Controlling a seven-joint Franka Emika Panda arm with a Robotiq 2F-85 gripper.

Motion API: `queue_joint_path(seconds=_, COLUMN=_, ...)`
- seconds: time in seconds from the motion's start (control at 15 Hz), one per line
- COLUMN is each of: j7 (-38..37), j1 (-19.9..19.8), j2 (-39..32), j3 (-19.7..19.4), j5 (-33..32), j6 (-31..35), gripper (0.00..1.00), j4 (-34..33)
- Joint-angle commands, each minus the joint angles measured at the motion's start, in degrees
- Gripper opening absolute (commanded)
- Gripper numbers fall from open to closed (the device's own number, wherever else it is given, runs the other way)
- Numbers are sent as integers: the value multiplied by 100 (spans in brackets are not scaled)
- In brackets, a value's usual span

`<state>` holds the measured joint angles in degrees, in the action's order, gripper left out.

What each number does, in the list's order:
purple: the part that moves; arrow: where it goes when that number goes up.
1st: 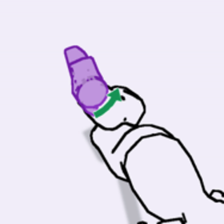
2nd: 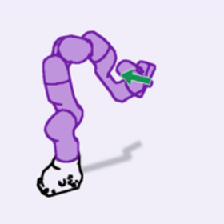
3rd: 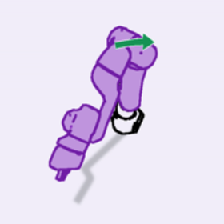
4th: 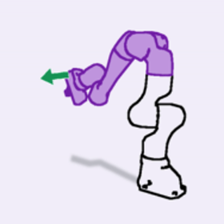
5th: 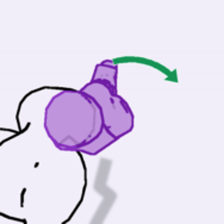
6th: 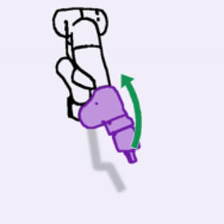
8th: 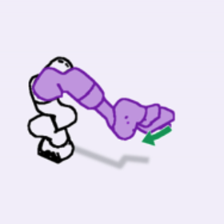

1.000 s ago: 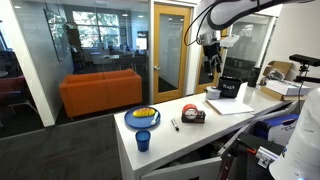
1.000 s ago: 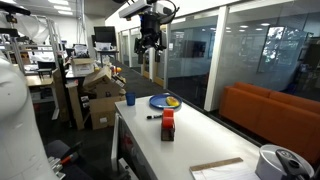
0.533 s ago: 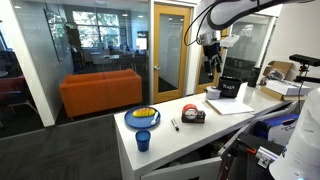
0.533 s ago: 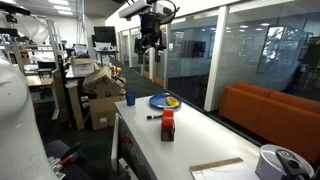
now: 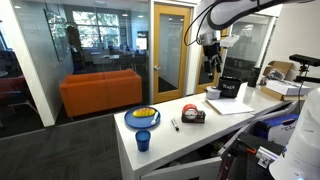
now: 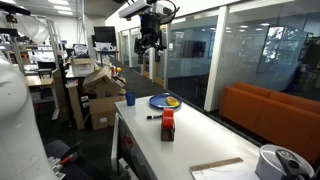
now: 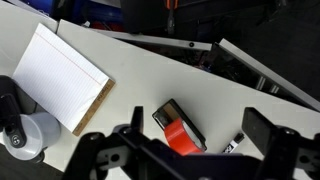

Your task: Pick the marker and put it in the cup

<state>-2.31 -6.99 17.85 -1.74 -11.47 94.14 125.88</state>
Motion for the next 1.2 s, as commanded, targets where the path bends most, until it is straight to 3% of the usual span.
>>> queue_joint_path(seconds=0.0, j7=-19, j1=85, j2=-2, j3=-74, j5=-18, j6=-15, gripper=100, j4=-10)
queue_joint_path(seconds=0.47, j7=-154, j1=186, j2=-455, j3=-60, j5=432, j6=60, gripper=100, j4=-320)
queue_joint_path(seconds=1.13, j7=-568, j1=311, j2=-1763, j3=-51, j5=1065, j6=353, gripper=100, j4=-1244)
